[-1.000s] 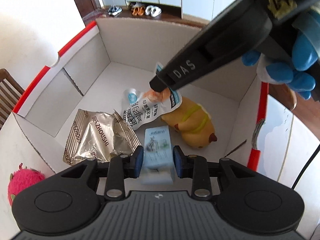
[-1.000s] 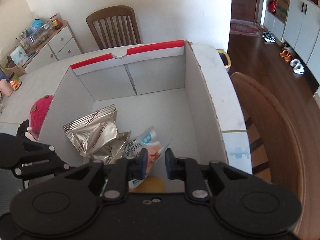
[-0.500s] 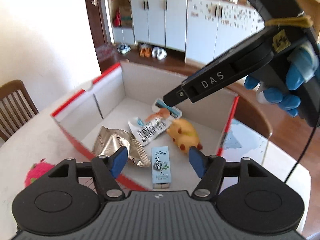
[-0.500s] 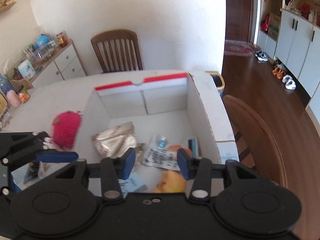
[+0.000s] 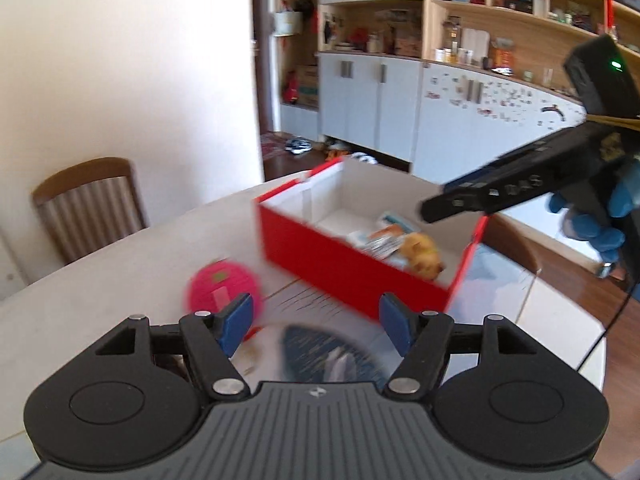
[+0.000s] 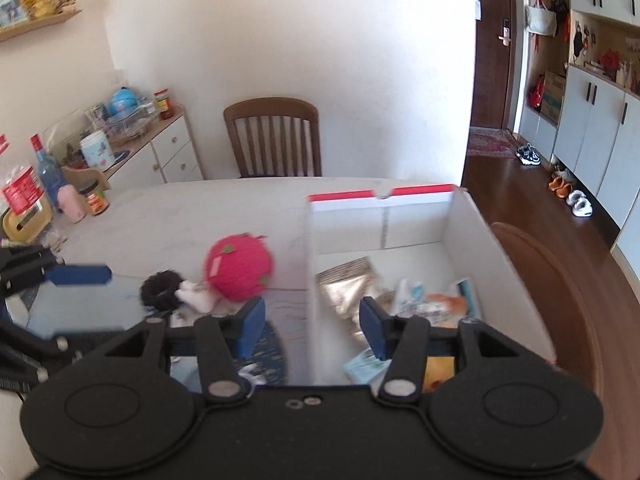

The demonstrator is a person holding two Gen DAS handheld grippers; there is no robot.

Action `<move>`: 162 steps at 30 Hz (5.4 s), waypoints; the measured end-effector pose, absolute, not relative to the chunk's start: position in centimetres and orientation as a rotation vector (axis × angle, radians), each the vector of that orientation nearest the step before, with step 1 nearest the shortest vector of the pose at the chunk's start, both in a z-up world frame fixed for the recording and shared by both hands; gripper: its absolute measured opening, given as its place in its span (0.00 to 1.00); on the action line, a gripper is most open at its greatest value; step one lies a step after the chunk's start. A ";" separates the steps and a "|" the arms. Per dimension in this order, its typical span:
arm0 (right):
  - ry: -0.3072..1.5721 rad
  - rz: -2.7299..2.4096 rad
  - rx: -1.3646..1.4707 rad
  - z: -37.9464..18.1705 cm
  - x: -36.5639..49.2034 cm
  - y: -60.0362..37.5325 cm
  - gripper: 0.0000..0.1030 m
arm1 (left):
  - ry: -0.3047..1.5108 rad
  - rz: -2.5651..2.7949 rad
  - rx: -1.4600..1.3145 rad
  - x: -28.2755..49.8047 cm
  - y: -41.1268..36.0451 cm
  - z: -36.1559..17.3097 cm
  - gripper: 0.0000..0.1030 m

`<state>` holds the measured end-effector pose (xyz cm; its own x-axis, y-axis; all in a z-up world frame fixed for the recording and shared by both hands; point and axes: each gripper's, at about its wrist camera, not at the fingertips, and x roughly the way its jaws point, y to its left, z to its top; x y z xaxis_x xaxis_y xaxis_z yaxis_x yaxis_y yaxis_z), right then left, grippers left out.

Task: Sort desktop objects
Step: 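Withdraw both tools and reach toward the black bag and sunglasses, then grasp the black snack bag with left tool while right tool grasps white sunglasses, then carry both items over the red box and release them inside, then withdraw both tools from the box back toward the remaining items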

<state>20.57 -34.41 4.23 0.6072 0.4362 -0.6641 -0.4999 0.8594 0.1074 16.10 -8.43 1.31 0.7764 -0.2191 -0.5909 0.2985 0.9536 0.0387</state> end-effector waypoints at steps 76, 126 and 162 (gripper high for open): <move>1.151 0.326 0.038 -9.4 23.8 -21.4 1.00 | 0.841 -0.201 0.019 19.8 0.5 -12.3 0.34; 0.872 0.460 0.022 -1.2 34.6 -42.8 1.00 | 0.775 -0.358 0.179 41.1 -22.6 -2.7 0.34; 0.912 0.506 -0.111 -3.0 38.0 -42.5 1.00 | 0.938 -0.302 0.110 42.0 -23.1 -5.0 0.50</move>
<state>38.04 -42.48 -2.96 0.5041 0.3722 -0.7793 -0.4645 0.8776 0.1187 42.02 -23.07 -4.96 0.5526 -0.2075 -0.8072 0.3029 0.9523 -0.0374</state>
